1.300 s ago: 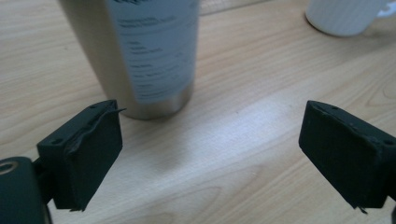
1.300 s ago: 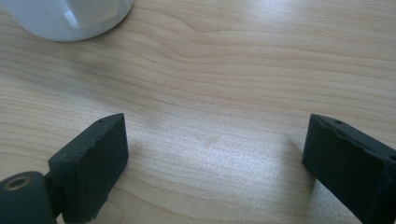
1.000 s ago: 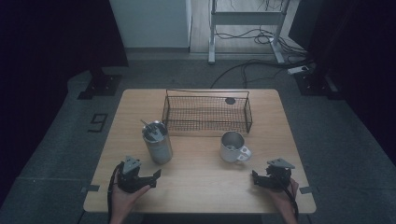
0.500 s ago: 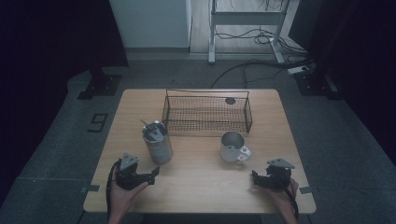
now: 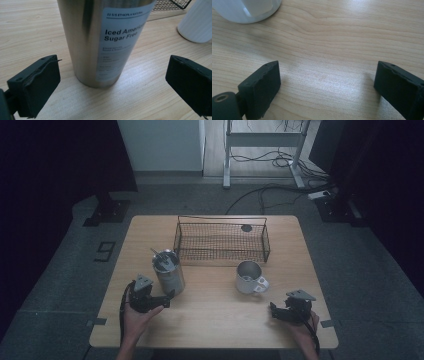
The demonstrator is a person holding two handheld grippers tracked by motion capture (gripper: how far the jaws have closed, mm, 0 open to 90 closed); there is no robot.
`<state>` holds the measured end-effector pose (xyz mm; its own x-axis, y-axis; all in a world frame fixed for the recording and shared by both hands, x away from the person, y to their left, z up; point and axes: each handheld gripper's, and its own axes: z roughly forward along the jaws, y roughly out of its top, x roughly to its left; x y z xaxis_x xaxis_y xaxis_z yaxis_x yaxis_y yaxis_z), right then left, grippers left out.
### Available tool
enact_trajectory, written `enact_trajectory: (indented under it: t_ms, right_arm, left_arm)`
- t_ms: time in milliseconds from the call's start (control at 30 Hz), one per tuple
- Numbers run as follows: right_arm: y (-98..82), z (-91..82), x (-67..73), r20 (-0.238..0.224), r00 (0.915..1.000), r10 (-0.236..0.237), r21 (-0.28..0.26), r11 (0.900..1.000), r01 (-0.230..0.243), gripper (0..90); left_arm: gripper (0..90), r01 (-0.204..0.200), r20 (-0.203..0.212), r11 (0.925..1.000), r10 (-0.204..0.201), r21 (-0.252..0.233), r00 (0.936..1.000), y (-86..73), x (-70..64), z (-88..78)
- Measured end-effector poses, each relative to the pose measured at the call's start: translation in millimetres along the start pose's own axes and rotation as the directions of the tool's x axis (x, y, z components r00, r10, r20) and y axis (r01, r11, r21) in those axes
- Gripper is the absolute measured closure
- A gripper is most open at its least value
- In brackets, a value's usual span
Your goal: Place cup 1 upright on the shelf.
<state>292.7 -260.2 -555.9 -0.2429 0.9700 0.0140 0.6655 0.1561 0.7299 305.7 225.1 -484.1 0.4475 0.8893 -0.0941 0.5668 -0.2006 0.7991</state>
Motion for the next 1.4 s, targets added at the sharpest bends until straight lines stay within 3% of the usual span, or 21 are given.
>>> enact_trajectory:
  t_ms: [633,967,1067,1200,1400]
  right_arm:
    - [0.1,-0.3,0.8,0.011,0.9999,0.010,-0.001,1.000,-0.010,8.2]
    - [0.1,-0.3,0.7,0.011,0.9999,0.010,-0.001,1.000,-0.010,8.1]
    - [0.0,-0.4,0.7,0.013,0.9999,0.012,-0.002,1.000,-0.012,8.6]
    - [0.0,-0.3,0.6,0.013,0.9998,0.013,-0.004,1.000,-0.013,8.8]
    - [0.0,-0.3,0.6,0.013,0.9998,0.013,-0.005,1.000,-0.013,8.8]
  left_arm:
    - [0.0,-0.006,-0.024,0.9999,0.007,0.009,0.9997,19.4,4.5,18.2]
    - [0.0,-0.026,-0.043,0.9997,0.026,0.006,0.9988,27.5,3.9,26.7]
    - [0.3,-0.041,-0.047,0.9989,0.040,-0.021,0.9981,29.5,2.9,31.4]
    - [0.0,-0.050,-0.051,0.9987,0.050,-0.008,0.9975,32.7,1.3,37.0]
    - [0.1,-0.039,-0.057,0.9992,0.039,-0.004,0.9976,39.0,2.4,44.3]
